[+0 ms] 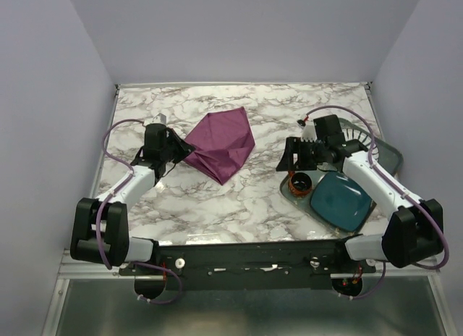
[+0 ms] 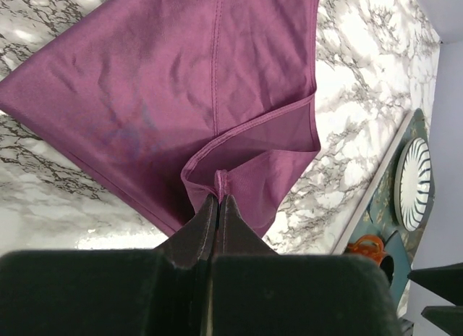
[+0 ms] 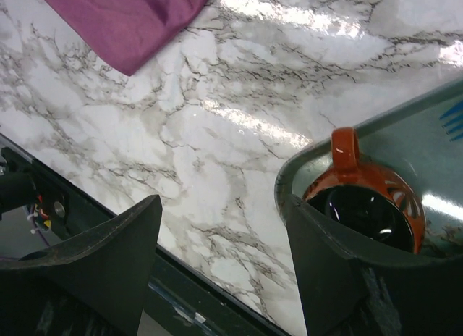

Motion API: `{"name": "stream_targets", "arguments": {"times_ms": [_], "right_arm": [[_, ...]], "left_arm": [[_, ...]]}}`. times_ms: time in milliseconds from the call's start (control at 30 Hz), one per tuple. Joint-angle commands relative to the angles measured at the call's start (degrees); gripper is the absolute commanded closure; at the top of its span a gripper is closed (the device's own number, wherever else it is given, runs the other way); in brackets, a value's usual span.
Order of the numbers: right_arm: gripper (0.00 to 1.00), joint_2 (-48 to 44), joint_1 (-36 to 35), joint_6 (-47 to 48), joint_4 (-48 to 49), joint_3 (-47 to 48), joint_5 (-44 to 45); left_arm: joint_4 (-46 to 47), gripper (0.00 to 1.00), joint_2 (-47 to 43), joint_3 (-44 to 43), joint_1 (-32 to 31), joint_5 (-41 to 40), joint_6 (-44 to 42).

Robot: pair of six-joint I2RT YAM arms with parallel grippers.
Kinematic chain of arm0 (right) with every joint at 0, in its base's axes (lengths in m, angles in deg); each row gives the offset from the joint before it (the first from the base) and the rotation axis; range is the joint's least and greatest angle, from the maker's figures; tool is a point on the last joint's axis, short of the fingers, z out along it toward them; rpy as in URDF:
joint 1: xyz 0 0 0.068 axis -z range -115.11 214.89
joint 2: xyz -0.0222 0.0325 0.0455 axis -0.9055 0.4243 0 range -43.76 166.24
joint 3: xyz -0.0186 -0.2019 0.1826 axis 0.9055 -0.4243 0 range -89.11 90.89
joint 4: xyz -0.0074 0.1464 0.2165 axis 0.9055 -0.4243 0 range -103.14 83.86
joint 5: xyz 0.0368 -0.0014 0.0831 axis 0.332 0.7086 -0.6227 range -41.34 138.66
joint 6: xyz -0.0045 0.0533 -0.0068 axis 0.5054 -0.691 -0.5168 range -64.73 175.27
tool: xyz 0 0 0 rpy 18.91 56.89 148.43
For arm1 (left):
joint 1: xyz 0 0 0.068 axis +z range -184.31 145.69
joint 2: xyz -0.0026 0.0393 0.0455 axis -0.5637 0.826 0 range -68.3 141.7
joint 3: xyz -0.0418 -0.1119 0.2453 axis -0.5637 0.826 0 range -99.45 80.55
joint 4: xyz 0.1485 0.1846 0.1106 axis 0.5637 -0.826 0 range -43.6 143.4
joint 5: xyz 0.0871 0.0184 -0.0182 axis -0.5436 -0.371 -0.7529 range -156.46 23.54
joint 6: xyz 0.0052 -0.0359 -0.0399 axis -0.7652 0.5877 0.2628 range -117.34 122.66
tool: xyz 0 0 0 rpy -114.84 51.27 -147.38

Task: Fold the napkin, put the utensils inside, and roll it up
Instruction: Fold the napkin

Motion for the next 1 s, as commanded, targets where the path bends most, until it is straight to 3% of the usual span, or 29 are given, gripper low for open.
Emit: {"name": "stream_targets", "arguments": {"times_ms": [0, 167, 400, 567, 967], "right_arm": [[0.23, 4.1, -2.1, -1.4, 3.6, 4.2, -2.3], [0.24, 6.3, -2.2, -3.1, 4.9, 5.5, -4.0], [0.24, 4.7, -2.2, -5.8, 5.0, 5.0, 0.8], [0.23, 1.2, -2.1, -6.0, 3.5, 3.6, 5.8], [0.23, -6.6, -1.0, -5.7, -2.1, -1.4, 13.4]], "left_arm": [[1.9, 1.00, -0.3, -0.5, 0.3, 3.2, -0.8], [2.4, 1.00, -2.7, -1.1, -3.3, 6.4, -1.2], [3.7, 1.00, -2.8, -1.6, -18.3, 5.7, 2.0], [7.0, 1.00, 1.2, -1.2, -28.4, 4.9, 4.4], [10.5, 1.00, 10.9, -5.7, -40.5, 5.6, 4.8]]}}
